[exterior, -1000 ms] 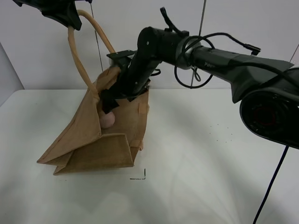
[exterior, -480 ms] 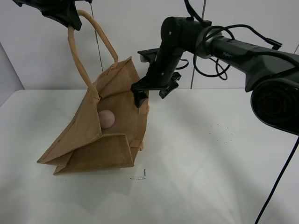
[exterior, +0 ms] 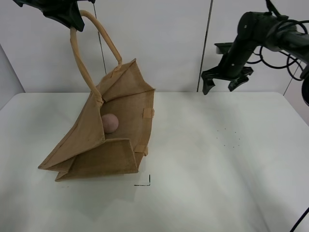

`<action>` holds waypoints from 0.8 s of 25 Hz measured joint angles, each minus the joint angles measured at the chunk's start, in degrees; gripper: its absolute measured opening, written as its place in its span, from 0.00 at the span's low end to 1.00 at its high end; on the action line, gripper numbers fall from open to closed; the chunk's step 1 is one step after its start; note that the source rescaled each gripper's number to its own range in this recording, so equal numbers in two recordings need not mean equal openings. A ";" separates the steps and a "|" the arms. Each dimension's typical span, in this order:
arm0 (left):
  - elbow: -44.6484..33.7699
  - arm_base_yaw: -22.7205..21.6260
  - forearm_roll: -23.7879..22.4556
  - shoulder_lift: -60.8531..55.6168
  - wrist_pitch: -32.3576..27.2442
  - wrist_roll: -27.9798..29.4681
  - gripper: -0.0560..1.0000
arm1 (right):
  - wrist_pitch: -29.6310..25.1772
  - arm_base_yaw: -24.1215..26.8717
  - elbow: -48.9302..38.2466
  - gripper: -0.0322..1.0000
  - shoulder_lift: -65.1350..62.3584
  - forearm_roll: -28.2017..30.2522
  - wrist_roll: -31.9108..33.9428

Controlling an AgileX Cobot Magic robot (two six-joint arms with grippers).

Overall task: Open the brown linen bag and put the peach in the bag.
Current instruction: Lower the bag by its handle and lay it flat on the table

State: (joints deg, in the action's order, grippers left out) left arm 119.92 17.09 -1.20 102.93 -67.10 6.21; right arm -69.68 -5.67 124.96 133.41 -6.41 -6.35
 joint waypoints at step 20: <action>0.00 0.00 0.00 0.00 0.00 0.00 0.05 | 0.10 6.30 -23.55 1.00 -21.78 -0.76 0.04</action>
State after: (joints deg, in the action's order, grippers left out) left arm 119.92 17.09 -1.20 102.93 -67.10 6.21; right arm -69.58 0.63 101.42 111.64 -7.18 -6.30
